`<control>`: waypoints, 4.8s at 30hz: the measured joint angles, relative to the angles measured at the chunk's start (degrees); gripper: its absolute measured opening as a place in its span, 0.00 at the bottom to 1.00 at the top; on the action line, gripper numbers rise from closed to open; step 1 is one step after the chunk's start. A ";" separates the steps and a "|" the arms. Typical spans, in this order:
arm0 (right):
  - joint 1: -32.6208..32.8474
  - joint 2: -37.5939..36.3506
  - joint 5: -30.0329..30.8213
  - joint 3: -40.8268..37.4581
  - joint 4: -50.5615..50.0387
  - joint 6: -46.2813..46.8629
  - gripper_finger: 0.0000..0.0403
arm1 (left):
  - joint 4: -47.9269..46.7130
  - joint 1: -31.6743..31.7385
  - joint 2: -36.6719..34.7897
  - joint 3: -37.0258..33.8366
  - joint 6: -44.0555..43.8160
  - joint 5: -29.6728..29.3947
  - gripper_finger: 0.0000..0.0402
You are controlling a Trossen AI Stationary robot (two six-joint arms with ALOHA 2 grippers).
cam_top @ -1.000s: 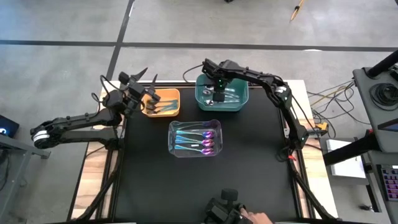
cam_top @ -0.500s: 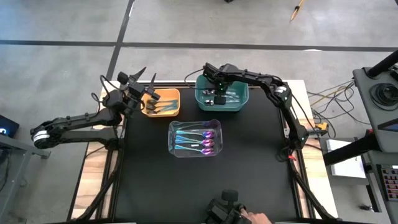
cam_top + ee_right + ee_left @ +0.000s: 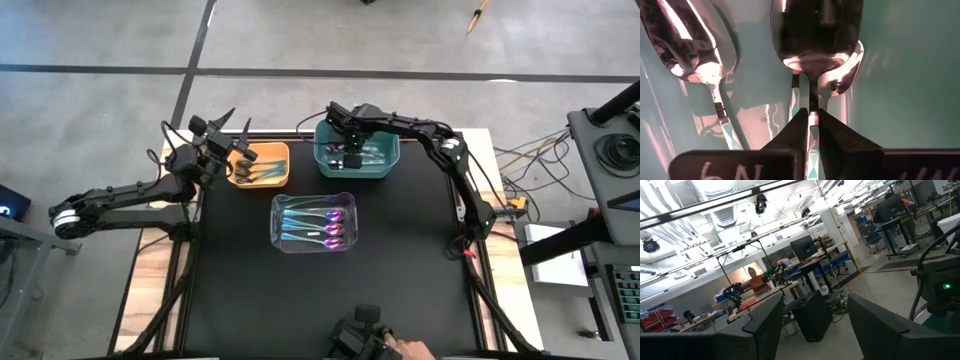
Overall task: Sort silverware by color (type)
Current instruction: Put the blue patterned spoon into the green bin, then return to Home Position
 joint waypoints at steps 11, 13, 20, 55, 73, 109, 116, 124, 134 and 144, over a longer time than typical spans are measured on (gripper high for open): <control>0.02 0.04 -0.15 0.00 0.17 0.15 0.07 | 0.00 0.00 0.00 -0.04 -0.01 0.00 0.51; 0.02 0.04 -0.17 0.00 0.17 0.17 0.07 | 0.00 0.00 0.00 -0.04 -0.02 0.00 0.51; 0.10 -0.04 -0.39 1.89 -2.06 2.68 0.08 | 0.00 0.00 0.00 -0.04 -0.23 0.00 0.51; 13.55 -24.82 -16.13 -17.45 17.63 10.98 0.16 | -22.30 -24.01 -2.48 -0.11 -14.76 12.57 0.51; 24.53 -58.51 -15.78 -58.78 54.06 16.82 0.16 | -43.19 -36.93 -21.77 -0.65 -20.66 12.68 0.20; 19.90 -103.26 -15.63 -92.35 60.85 23.23 0.13 | -43.84 -35.91 -48.68 -14.81 -26.71 17.78 0.00; 19.85 -110.10 -15.65 -96.32 59.06 23.47 0.13 | -37.61 -35.91 -48.68 -20.18 -31.28 19.23 0.00; 19.85 -118.71 -15.87 -98.99 53.01 22.27 0.13 | -31.07 -35.93 -48.54 -25.08 -34.46 23.05 0.00; 19.84 -120.97 -15.75 -105.90 57.02 19.58 0.13 | -36.59 -35.93 -47.76 -25.05 -39.21 18.88 0.00; 19.85 -117.43 -10.97 -105.90 57.75 19.48 0.13 | -36.89 -35.91 -46.22 -24.98 -39.26 18.88 0.00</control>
